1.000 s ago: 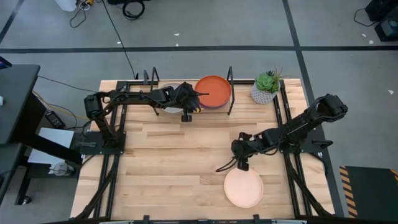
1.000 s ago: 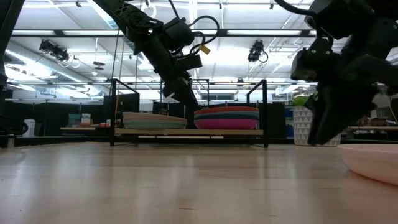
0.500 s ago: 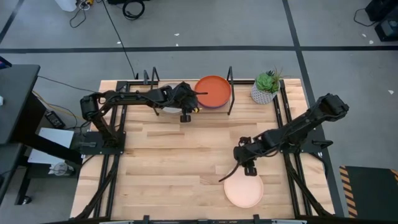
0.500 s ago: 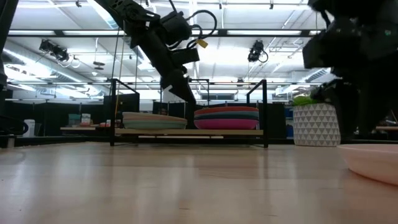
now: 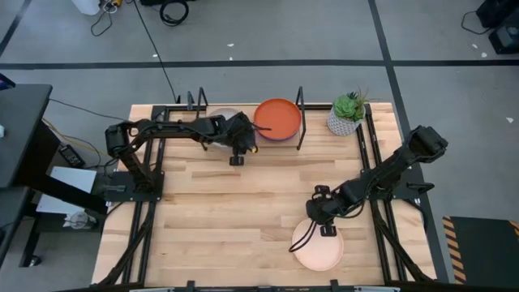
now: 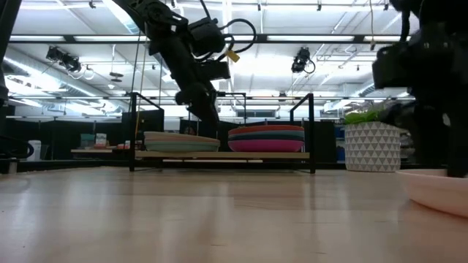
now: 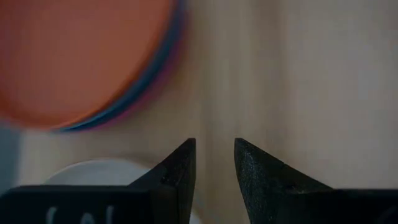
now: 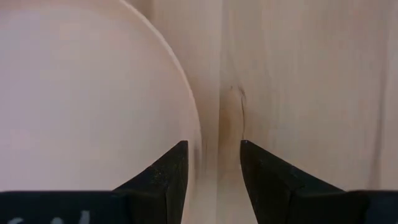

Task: Place and stack plates onto a shelf
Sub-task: Stack the light orange plate on top of the gray plate on the shelf

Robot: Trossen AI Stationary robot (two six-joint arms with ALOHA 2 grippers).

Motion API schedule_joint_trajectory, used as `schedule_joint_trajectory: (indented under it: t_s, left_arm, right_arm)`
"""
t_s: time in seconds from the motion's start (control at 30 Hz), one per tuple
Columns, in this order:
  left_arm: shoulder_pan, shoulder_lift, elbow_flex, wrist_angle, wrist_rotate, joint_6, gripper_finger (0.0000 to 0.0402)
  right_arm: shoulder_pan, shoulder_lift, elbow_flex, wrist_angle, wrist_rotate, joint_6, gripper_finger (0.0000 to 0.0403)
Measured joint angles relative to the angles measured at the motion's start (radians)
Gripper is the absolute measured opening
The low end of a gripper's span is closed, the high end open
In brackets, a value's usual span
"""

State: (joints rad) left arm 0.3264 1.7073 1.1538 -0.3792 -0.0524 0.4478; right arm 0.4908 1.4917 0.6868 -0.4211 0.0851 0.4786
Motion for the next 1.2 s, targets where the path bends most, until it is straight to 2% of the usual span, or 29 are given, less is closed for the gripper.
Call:
schedule_joint_trajectory:
  t_s: [0.2,0.3,0.4,0.47,0.53,0.73,0.87,1.07,1.2]
  left_arm:
    - [-0.053,0.000,0.000,-0.033,0.215,0.116,0.0117]
    - [-0.097,0.000,0.000,-0.018,0.309,0.176,0.0117]
    - [-0.152,0.000,0.000,-0.009,0.344,0.221,0.0117]
    - [-0.191,0.000,0.000,0.001,0.344,0.249,0.0117]
    - [-0.230,0.000,0.000,0.017,0.342,0.271,0.0117]
    - [-0.341,0.001,0.000,0.102,0.220,0.332,0.0117]
    - [-0.388,0.006,0.000,0.129,0.204,0.404,0.0122]
    - [-0.452,0.057,0.000,0.203,0.111,0.535,0.0174]
    - [-0.481,0.115,0.000,0.320,0.023,0.664,0.0214]
  right_arm:
    - [0.000,0.075,0.005,0.001,-0.023,0.043,0.0140]
    - [0.000,0.072,0.004,0.001,-0.010,0.044,0.0111]
    - [-0.003,0.058,0.003,0.002,0.014,0.045,0.0067]
    - [-0.009,0.046,0.001,-0.002,0.038,0.049,0.0031]
    - [-0.025,0.030,0.000,-0.006,0.055,0.063,0.0015]
    - [-0.092,-0.056,-0.003,-0.017,0.094,0.125,0.0015]
    - [-0.124,-0.122,-0.003,-0.016,0.094,0.120,0.0014]
    - [-0.184,-0.176,-0.003,-0.007,0.013,0.114,0.0014]
    - [-0.224,-0.174,-0.003,0.016,-0.034,0.089,0.0014]
